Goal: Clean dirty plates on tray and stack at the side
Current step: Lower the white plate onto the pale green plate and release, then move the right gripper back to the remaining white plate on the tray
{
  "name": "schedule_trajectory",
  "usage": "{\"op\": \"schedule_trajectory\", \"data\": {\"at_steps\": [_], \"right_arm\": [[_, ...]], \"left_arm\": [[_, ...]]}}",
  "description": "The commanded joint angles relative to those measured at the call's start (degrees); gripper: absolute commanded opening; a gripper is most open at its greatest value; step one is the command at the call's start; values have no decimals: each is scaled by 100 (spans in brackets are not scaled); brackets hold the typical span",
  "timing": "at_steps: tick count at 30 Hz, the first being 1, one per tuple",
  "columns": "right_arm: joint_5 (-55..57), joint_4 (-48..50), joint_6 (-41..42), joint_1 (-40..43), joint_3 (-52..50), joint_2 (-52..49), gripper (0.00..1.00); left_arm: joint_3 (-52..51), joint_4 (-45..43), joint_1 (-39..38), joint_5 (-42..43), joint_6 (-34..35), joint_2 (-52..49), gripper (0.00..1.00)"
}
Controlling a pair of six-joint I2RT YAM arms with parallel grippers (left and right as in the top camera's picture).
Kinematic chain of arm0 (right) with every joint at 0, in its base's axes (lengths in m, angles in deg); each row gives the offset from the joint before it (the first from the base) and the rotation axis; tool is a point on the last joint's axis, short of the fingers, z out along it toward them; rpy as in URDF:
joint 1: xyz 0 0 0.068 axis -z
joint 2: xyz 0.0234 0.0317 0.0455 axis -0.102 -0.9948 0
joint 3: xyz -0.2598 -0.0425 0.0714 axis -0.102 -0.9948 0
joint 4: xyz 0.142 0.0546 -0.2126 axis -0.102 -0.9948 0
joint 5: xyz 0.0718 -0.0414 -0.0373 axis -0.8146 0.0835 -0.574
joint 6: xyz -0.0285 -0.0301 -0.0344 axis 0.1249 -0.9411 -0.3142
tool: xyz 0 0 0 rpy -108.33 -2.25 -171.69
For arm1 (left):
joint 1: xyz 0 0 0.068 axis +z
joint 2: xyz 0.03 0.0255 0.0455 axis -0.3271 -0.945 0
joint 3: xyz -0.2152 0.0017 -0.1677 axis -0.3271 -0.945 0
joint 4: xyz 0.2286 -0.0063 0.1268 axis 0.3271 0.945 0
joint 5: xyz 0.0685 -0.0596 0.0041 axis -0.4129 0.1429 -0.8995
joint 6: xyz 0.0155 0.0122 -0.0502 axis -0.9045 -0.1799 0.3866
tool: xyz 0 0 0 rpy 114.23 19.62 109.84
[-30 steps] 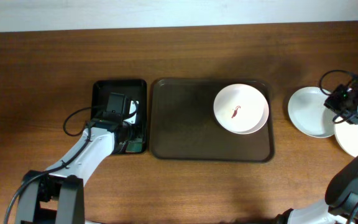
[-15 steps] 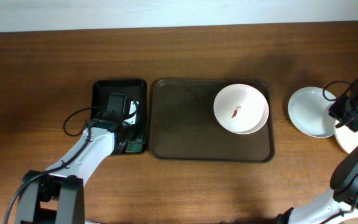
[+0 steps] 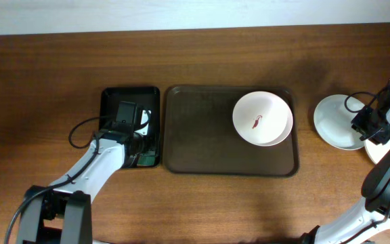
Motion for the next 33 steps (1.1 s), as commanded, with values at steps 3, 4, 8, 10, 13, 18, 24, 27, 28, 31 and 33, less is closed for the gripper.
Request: {"op": "schedule_trajectory", "data": {"at_steps": [3, 4, 8, 10, 13, 18, 24, 27, 28, 31, 33], "right_arm": [[-70, 0, 2, 0, 81, -33, 36], [-63, 0, 2, 0, 81, -33, 36], [-31, -2, 2, 0, 81, -42, 32], [-31, 0, 2, 0, 79, -44, 28], [-31, -2, 2, 0, 79, -44, 26], [-33, -2, 2, 0, 79, -55, 16], [-258, -22, -249, -7, 79, -138, 6], [-387, -11, -260, -50, 81, -136, 4], [-402, -2, -258, -74, 81, -136, 4], [-398, 15, -260, -157, 87, -118, 4], [-400, 42, -258, -225, 105, -66, 4]], "left_arm": [[-59, 11, 9, 26, -28, 52, 64], [-59, 11, 9, 26, -28, 52, 64], [-59, 13, 9, 26, -28, 52, 64], [-59, 13, 9, 26, -28, 52, 64], [-59, 13, 9, 26, -28, 52, 64], [-59, 13, 9, 26, -28, 52, 64], [-59, 24, 9, 26, -26, 52, 64], [-59, 26, 9, 26, -28, 52, 64], [-59, 26, 9, 26, -28, 52, 64], [-59, 28, 9, 26, -28, 52, 64], [-59, 28, 9, 26, -28, 52, 64]]}}
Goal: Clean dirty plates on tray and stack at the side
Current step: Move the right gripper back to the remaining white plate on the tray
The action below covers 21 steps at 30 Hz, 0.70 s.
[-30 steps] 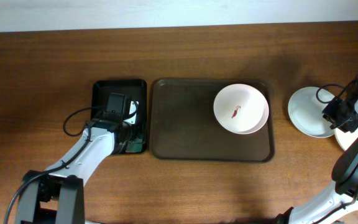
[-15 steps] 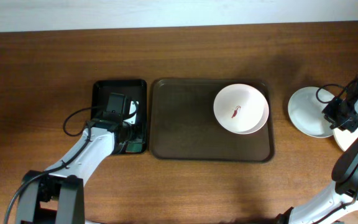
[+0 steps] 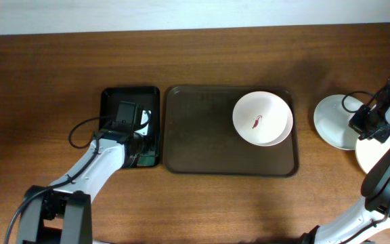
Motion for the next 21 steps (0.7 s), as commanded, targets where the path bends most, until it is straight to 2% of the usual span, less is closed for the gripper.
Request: {"op": "schedule_trajectory", "data": {"at_steps": [1, 9, 17, 19, 21], "right_arm": [[-188, 48, -42, -195, 116, 2, 4], [-190, -7, -505, -793, 837, 254, 4], [-129, 107, -643, -1456, 870, 251, 4], [-168, 24, -643, -1486, 870, 251, 7], [-190, -96, -645, -1486, 870, 251, 15]], "left_arm": [[-59, 11, 9, 33, -28, 52, 64], [-59, 13, 9, 33, -28, 52, 64], [-59, 13, 9, 33, -28, 52, 65], [-59, 13, 9, 33, -28, 52, 65], [-59, 11, 9, 33, -28, 52, 65]]}}
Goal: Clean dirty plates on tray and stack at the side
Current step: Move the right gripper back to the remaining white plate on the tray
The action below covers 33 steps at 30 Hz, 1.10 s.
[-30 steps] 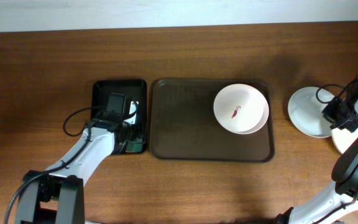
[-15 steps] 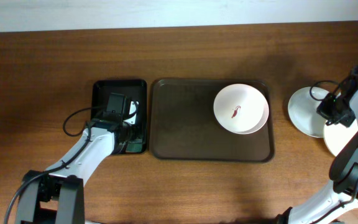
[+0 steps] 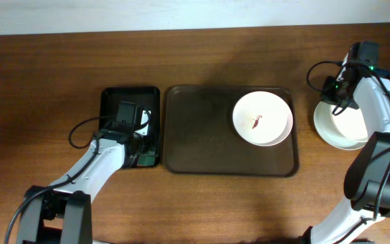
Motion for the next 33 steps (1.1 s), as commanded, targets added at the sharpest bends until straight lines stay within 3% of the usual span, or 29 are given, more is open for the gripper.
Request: {"op": "schedule_trajectory", "data": {"at_steps": [1, 7, 11, 14, 20, 33], "right_arm": [[-28, -184, -59, -9, 103, 162, 15], [-688, -601, -61, -9, 103, 162, 28], [-2806, -822, -409, -9, 103, 162, 33], [-3353, -1104, -404, -22, 103, 162, 35], [-2559, -1934, -420, -297, -61, 162, 36], [-1996, -1646, -46, -826, -750, 157, 37]], "left_arm": [[-59, 9, 9, 44, -28, 52, 65], [-59, 9, 9, 44, -28, 52, 65], [-59, 9, 9, 44, -28, 52, 65], [-59, 9, 9, 44, -28, 52, 66], [-59, -68, 9, 44, -28, 52, 66], [-90, -166, 2, 44, -26, 52, 63]]}}
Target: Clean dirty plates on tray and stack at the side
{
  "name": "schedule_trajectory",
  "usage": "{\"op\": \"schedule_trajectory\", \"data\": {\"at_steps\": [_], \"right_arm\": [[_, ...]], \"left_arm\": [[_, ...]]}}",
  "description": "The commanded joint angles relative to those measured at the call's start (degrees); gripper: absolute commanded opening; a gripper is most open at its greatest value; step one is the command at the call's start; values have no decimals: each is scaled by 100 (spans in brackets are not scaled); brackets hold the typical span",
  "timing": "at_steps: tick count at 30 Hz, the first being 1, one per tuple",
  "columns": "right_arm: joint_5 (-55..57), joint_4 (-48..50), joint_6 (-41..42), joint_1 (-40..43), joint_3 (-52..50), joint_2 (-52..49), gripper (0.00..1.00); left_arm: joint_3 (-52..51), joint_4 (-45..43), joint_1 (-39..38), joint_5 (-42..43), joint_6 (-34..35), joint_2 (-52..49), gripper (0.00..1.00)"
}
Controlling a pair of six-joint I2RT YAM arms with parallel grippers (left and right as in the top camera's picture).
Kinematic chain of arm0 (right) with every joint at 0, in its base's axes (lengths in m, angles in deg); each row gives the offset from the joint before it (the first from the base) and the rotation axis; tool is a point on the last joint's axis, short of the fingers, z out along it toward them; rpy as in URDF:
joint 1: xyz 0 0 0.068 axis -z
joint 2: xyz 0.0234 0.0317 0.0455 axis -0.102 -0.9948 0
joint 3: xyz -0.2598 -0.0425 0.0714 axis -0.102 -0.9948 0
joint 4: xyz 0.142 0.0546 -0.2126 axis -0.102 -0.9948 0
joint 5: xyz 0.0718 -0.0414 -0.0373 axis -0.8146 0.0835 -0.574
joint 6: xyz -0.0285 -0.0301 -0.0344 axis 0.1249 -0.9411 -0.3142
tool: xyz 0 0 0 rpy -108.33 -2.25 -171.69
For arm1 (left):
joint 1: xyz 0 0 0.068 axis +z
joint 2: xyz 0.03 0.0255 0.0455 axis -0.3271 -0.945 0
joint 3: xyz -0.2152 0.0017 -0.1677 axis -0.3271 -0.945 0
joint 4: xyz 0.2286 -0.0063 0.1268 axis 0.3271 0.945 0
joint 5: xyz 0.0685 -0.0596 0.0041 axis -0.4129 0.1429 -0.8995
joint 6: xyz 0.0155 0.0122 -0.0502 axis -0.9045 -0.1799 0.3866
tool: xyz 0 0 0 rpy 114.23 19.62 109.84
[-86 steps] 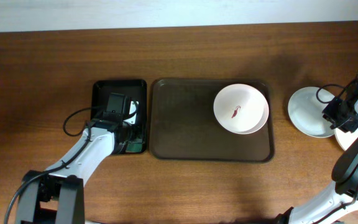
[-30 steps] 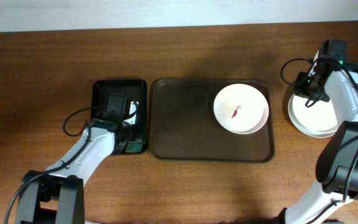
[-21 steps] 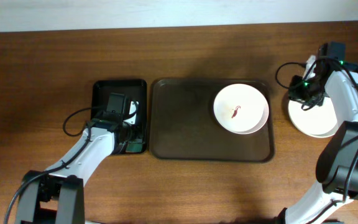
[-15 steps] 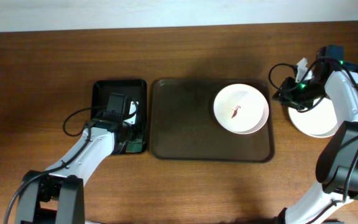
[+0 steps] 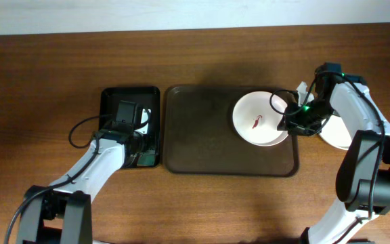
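A white plate with a red smear at its middle lies at the right end of the brown tray. The rim of a second white plate shows under it. My right gripper reaches in from the right to the plate's right rim; its dark fingers blur together. A clean white plate rests on the table right of the tray, partly under the right arm. My left gripper sits low in the black bin, its fingers not readable.
The black bin adjoins the tray's left edge and holds something white and something greenish. Both arms' cables loop nearby. The table's back edge runs along the top.
My right gripper has moved from the far edge of the side plate, leftward and toward the front, to the right rim of the smeared plate on the tray. The left arm has not moved.
My right gripper first rested at the right edge of the side plate, near the table's right end, and stayed there a second later. It then stood over that plate's far-left edge. Now it is at the tray's dirty plate. The left arm stayed in the black bin throughout.
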Motion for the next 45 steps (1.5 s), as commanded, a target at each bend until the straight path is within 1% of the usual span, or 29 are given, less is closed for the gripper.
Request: {"op": "schedule_trajectory", "data": {"at_steps": [1, 7, 9, 11, 12, 14, 15, 19, 20, 21, 23, 24, 26, 29, 32, 34, 35, 37, 38, 39, 40, 43, 44, 45], "right_arm": [[455, 9, 240, -94, -48, 136, 37], [514, 63, 356, -129, -260, 133, 38], [721, 162, 505, -129, -424, 133, 38], [789, 361, 553, -129, -623, 133, 38], [791, 439, 551, -129, -686, 133, 38], [787, 654, 553, -129, -815, 133, 38], [789, 719, 566, -129, -841, 133, 38], [730, 986, 608, -129, -874, 133, 37], [610, 1073, 608, -133, -874, 133, 32], [560, 1115, 605, -153, -874, 133, 29], [509, 1172, 599, -201, -874, 133, 24], [494, 1215, 586, -289, -874, 133, 19], [490, 1281, 586, -452, -874, 133, 15], [490, 1370, 586, -782, -874, 133, 14], [492, 1403, 590, -1110, -874, 133, 11], [490, 1399, 590, -1346, -874, 133, 9], [492, 1399, 590, -1443, -874, 133, 9], [501, 1399, 588, -1657, -874, 133, 9], [511, 1401, 590, -1733, -874, 133, 9], [516, 1410, 588, -1816, -874, 133, 10], [533, 1425, 588, -1860, -874, 133, 10], [531, 1464, 590, -1930, -874, 133, 11], [531, 1467, 590, -1928, -874, 133, 11], [531, 1467, 590, -1928, -874, 133, 11]], "left_arm": [[-118, -28, 2, 66, -26, 52, 62], [-365, -164, 2, 68, -26, 52, 61], [-428, -214, 2, 68, -26, 52, 56], [-459, -240, 4, 66, -26, 52, 47], [-459, -260, 2, 68, -26, 52, 40], [-459, -302, 4, 66, -28, 52, 22], [-459, -310, 4, 63, -28, 52, 17], [-459, -400, 4, 59, -28, 52, 6], [-457, -533, 9, -17, -26, 52, 1], [-457, -599, 9, -90, -26, 52, 0], [-457, -719, 9, -249, -26, 52, 0], [-452, -800, 9, -442, -26, 55, 0], [-433, -833, 9, -590, -28, 55, 2], [-374, -844, 9, -601, -26, 55, 5], [-302, -841, 9, -599, -26, 55, 13], [-295, -831, 9, -597, -26, 55, 13], [-295, -798, 9, -595, -24, 55, 15], [-295, -699, 9, -575, -24, 55, 20], [-295, -645, 9, -568, -24, 55, 26], [-297, -575, 9, -514, -24, 55, 37], [-304, -525, 9, -474, -24, 55, 42], [-326, -374, 9, -197, -26, 52, 45], [-332, -317, 9, -142, -26, 52, 43], [-334, -249, 9, -149, -26, 52, 35]]}}
